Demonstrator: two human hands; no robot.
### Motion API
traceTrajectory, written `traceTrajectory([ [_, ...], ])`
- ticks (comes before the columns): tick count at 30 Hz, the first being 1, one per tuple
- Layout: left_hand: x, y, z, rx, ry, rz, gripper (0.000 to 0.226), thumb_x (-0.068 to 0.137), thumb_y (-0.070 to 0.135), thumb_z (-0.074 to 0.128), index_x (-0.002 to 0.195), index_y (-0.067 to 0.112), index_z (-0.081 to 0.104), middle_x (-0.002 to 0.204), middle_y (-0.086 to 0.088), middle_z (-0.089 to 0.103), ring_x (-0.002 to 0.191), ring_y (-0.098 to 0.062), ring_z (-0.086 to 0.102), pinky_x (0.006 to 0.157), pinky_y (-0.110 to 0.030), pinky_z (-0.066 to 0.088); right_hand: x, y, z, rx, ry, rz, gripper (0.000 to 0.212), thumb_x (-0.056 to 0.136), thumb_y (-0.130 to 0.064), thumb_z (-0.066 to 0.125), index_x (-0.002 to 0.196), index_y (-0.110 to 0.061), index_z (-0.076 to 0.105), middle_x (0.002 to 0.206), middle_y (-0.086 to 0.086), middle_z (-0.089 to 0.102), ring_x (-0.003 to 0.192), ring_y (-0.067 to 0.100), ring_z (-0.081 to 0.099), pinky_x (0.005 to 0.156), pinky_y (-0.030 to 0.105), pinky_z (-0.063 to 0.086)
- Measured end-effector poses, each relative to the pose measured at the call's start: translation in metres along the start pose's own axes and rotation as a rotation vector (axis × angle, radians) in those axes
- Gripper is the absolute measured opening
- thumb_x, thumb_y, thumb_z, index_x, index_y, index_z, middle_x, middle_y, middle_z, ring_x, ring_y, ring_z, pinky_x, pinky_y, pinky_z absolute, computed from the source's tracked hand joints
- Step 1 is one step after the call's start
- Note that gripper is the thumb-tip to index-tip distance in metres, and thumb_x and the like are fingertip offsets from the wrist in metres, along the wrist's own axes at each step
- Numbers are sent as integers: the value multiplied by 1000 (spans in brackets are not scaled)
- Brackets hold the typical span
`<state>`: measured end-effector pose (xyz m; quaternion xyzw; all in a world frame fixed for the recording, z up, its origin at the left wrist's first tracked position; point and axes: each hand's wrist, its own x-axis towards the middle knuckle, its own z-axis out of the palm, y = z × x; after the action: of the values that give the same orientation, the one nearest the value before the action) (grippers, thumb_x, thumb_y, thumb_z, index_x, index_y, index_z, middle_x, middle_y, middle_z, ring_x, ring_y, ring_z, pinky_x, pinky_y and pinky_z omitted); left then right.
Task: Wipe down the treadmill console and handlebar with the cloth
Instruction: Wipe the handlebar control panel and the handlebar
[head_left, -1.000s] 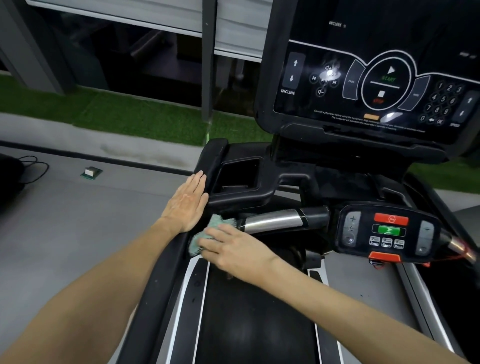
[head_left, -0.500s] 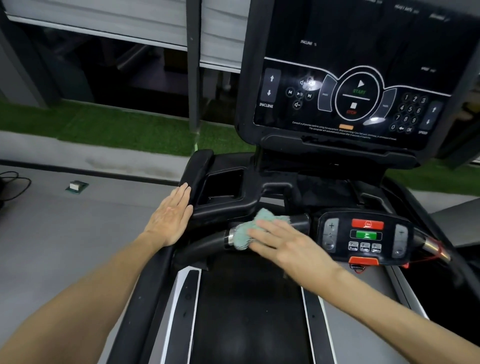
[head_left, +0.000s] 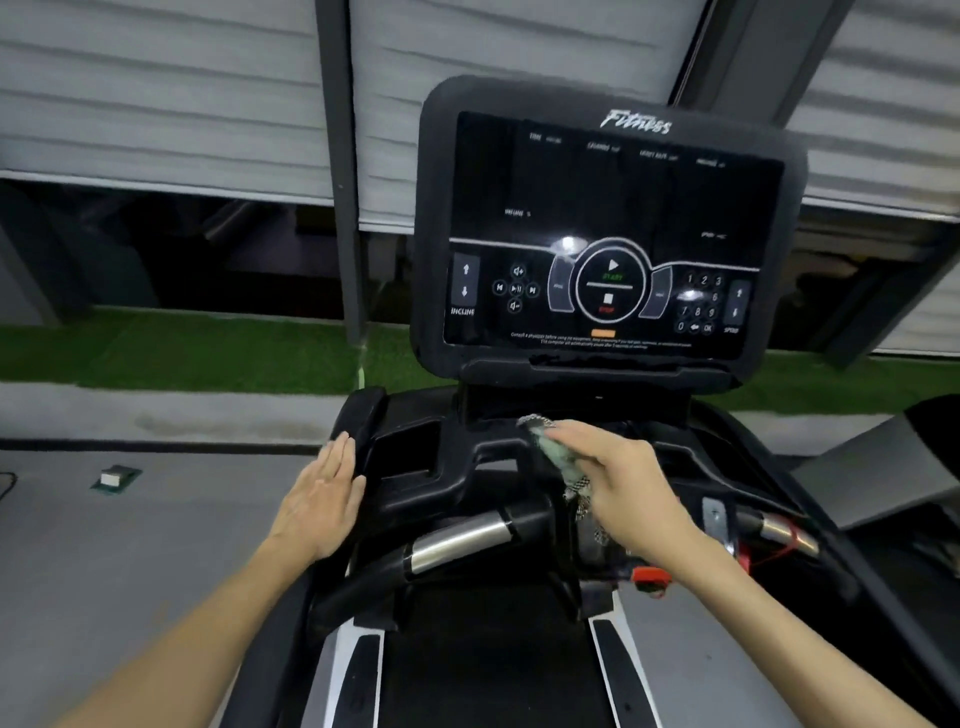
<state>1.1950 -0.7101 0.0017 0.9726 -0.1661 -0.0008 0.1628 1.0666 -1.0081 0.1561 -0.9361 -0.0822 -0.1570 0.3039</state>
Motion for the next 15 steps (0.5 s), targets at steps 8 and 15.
traceTrajectory([
  [8,22,181,-117,-671,187,230,22,99,23,55,116,26,68,117,9,69,110,-6,62,100,-24,44,2,7,-93,1328,85,486,43,91,4,45,131,-7,55,122,16,65,99,24,68,72,30,57],
  [15,15,313,-155,-1117,-222,192,23,96,43,56,108,30,70,103,9,74,93,-5,69,84,-23,52,-4,27,-140,1576,31,399,41,95,-4,36,127,-10,61,132,17,59,116,31,60,88,39,55],
])
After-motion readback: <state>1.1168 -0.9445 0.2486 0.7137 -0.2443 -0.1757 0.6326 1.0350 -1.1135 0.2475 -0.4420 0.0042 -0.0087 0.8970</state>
